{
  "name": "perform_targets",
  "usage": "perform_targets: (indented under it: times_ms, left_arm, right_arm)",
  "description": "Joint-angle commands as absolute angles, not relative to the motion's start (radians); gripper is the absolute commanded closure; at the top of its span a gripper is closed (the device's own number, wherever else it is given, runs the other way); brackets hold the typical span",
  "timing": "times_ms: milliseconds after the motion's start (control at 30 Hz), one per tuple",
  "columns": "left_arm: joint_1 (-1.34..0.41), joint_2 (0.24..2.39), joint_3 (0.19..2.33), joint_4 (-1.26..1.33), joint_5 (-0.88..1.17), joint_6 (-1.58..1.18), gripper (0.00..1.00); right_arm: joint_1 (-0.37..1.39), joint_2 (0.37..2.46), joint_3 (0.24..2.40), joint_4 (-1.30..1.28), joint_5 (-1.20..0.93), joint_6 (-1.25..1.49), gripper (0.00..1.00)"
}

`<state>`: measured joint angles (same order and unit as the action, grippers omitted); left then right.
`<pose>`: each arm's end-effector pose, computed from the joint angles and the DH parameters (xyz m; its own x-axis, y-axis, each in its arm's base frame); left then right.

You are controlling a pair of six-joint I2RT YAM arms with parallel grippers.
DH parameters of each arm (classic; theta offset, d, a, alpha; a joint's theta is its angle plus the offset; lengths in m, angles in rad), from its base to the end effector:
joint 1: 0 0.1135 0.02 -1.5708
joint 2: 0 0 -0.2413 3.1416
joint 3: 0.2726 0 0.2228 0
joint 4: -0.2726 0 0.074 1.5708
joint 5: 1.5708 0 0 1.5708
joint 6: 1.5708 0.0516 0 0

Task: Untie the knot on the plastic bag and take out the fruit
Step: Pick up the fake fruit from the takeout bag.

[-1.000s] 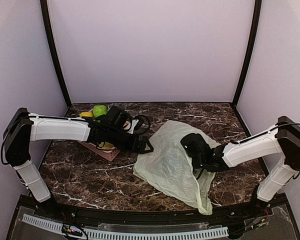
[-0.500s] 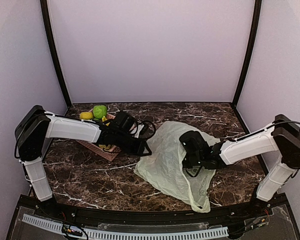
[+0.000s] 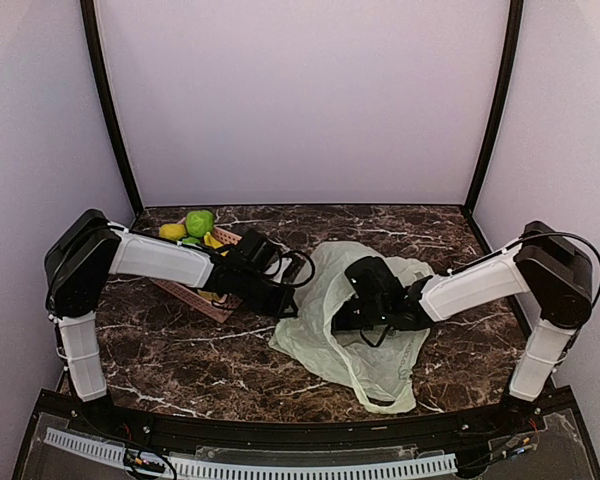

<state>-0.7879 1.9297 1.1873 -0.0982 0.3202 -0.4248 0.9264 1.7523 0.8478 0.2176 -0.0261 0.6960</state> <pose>0.2604 -0.2847 0.1469 -0.8171 0.2666 -0.5111 0.5314 0.6920 -0.4886 0.2034 0.2730 0.1396 -0.8125 -0.0144 -0.5828 -0.3784 0.7735 0.5084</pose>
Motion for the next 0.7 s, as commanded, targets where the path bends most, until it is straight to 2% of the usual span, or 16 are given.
perform_targets:
  times_ms: [0, 300, 333, 500, 667]
  left_arm:
    - [-0.782, 1.937, 1.212, -0.114, 0.323, -0.392, 0.99]
    - [-0.784, 1.951, 1.200, -0.095, 0.375, -0.395, 0.99]
    - [-0.784, 1.950, 1.200, -0.094, 0.377, -0.393, 0.99]
    - [-0.784, 1.946, 1.202, -0.100, 0.372, -0.387, 0.99]
    - [-0.784, 1.932, 1.208, -0.125, 0.322, -0.390, 0.99]
  right_arm:
    - [0.912, 1.799, 0.900, 0.250, -0.037, 0.655, 0.07]
    - [0.893, 1.873, 0.916, 0.339, -0.089, 0.622, 0.08]
    - [0.891, 1.878, 0.916, 0.351, -0.097, 0.617, 0.10]
    - [0.882, 1.891, 0.915, 0.382, -0.125, 0.602, 0.35]
    - [0.879, 1.862, 0.886, 0.399, -0.125, 0.602, 0.44]
